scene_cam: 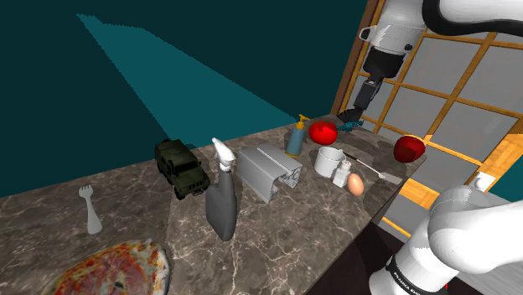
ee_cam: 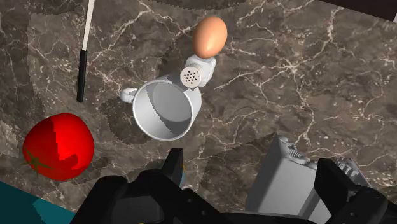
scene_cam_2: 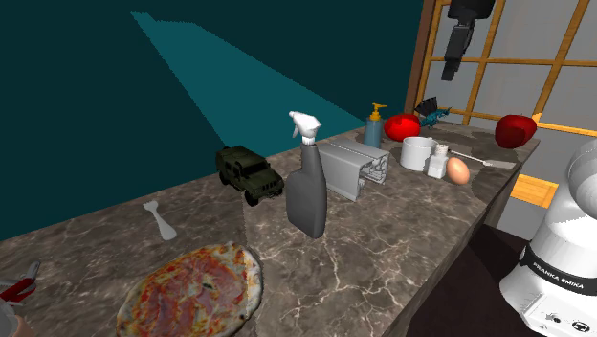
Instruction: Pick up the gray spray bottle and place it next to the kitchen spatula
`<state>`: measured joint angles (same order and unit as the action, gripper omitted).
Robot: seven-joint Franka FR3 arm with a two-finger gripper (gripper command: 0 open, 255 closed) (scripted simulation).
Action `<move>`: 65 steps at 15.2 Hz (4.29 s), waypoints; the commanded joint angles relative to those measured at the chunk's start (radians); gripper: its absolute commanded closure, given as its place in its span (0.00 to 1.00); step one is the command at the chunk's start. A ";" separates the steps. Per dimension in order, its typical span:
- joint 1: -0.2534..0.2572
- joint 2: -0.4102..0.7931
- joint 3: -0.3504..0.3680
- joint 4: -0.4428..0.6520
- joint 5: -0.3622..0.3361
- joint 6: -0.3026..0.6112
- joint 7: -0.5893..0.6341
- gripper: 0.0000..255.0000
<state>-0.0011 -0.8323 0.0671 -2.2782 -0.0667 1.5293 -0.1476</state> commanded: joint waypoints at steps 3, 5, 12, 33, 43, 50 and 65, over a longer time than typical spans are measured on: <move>0.004 0.060 0.043 0.028 0.032 -0.012 0.055 0.00; 0.006 0.123 0.084 0.060 0.062 -0.022 0.110 0.00; 0.014 0.371 0.215 0.205 0.149 -0.057 0.304 0.00; 0.183 1.291 0.410 0.946 0.213 -0.200 0.873 0.00; 0.171 1.229 0.415 0.769 0.233 -0.083 0.851 0.00; 0.171 1.229 0.415 0.769 0.233 -0.083 0.851 1.00; 0.266 1.003 0.411 0.454 0.324 0.317 1.467 0.00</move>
<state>0.2409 0.1863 0.4773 -1.8018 0.2587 1.7806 1.1816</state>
